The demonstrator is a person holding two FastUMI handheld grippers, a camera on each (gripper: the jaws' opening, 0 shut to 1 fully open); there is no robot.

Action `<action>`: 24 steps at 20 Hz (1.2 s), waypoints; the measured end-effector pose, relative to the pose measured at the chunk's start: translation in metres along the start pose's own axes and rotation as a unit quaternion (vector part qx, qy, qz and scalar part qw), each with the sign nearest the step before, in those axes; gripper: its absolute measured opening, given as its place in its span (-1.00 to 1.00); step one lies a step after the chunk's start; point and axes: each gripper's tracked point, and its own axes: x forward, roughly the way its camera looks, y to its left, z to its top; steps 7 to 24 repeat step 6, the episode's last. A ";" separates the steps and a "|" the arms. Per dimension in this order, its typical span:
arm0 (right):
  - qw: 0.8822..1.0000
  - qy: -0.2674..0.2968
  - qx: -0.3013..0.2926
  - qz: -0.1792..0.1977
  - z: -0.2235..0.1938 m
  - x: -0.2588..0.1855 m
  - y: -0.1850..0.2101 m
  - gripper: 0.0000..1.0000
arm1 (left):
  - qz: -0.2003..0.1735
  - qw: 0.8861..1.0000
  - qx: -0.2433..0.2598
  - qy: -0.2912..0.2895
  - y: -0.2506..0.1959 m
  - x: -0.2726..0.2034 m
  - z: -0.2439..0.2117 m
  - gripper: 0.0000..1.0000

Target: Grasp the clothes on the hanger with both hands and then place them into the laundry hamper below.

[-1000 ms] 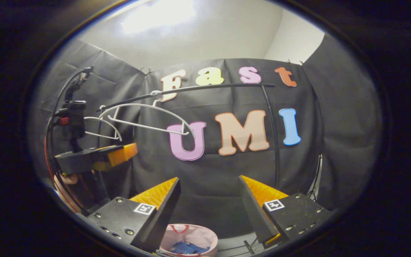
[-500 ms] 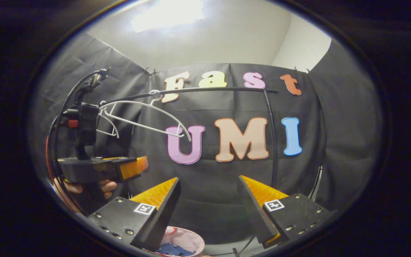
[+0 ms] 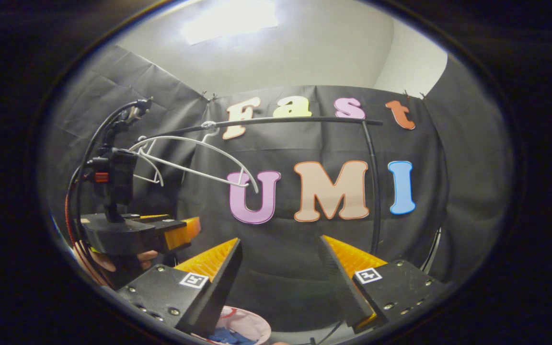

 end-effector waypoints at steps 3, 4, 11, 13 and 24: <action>1.000 0.001 -0.001 0.001 -0.004 0.001 0.002 0.90 | -0.013 1.000 0.006 -0.007 -0.009 -0.001 -0.002 0.84; 1.000 0.001 0.000 -0.001 -0.004 0.000 0.001 0.90 | -0.015 1.000 0.009 -0.006 -0.009 -0.001 -0.003 0.84; 1.000 0.000 0.005 -0.004 -0.006 -0.002 0.000 0.90 | -0.019 1.000 0.011 -0.003 -0.011 -0.002 -0.007 0.84; 1.000 0.000 0.005 -0.004 -0.006 -0.002 0.000 0.90 | -0.019 1.000 0.011 -0.003 -0.011 -0.002 -0.007 0.84; 1.000 0.000 0.005 -0.004 -0.006 -0.002 0.000 0.90 | -0.019 1.000 0.011 -0.003 -0.011 -0.002 -0.007 0.84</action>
